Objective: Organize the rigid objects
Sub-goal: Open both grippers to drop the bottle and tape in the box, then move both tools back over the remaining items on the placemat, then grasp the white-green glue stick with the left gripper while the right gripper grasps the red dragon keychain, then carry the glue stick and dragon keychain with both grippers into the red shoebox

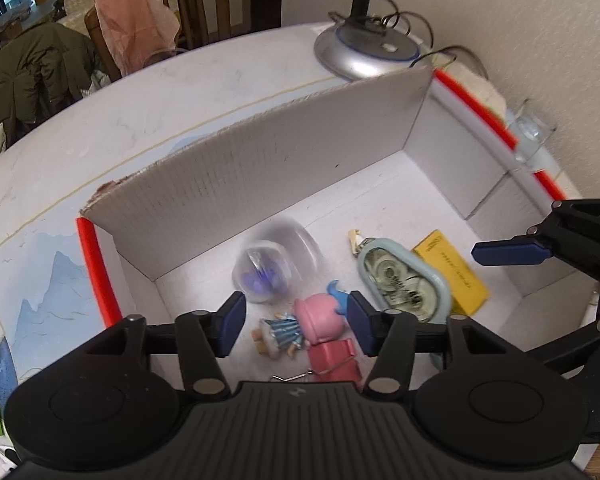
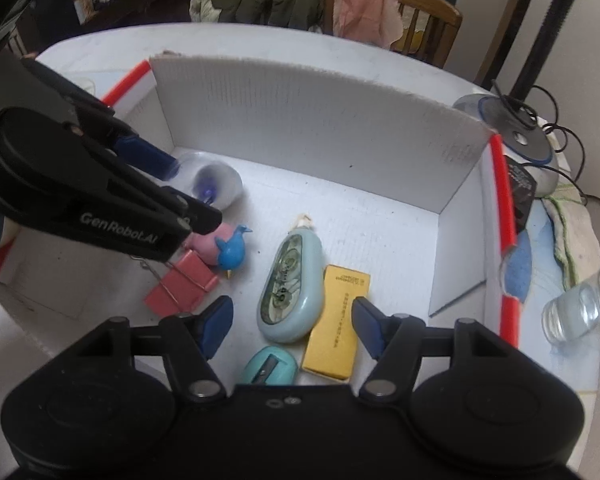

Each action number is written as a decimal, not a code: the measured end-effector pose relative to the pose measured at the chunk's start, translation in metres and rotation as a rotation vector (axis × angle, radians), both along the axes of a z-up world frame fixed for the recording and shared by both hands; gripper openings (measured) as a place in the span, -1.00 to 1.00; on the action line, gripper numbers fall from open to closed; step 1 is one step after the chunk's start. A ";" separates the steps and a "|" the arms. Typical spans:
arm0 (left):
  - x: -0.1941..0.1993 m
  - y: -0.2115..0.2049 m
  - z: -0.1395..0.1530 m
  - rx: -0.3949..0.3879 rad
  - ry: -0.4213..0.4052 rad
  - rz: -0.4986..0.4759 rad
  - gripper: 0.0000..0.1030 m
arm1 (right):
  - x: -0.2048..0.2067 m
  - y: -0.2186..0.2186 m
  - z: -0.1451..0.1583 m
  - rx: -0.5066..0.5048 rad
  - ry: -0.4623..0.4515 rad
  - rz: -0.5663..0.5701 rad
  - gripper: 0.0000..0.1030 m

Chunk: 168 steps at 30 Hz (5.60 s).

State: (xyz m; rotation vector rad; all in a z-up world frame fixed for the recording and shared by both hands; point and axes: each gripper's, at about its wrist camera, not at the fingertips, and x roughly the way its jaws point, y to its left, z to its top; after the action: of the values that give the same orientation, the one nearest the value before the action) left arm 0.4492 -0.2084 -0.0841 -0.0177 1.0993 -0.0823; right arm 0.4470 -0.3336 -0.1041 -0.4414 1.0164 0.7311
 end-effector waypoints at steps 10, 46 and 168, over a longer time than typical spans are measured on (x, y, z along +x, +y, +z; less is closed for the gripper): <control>-0.040 0.006 0.038 -0.034 -0.122 0.034 0.13 | -0.029 -0.017 0.031 0.098 -0.075 -0.089 0.40; -0.243 0.112 0.095 -0.072 -0.351 0.127 0.58 | -0.188 0.047 0.103 0.343 -0.186 -0.171 0.75; -0.310 0.251 -0.050 -0.075 -0.134 0.447 -0.66 | -0.201 0.175 -0.021 0.082 -0.060 -0.029 -0.26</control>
State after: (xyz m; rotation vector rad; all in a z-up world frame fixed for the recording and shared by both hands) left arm 0.1391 0.0428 -0.1339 -0.3192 0.9363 0.2735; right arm 0.2460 -0.1586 -0.1247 -0.3748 0.9318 0.7267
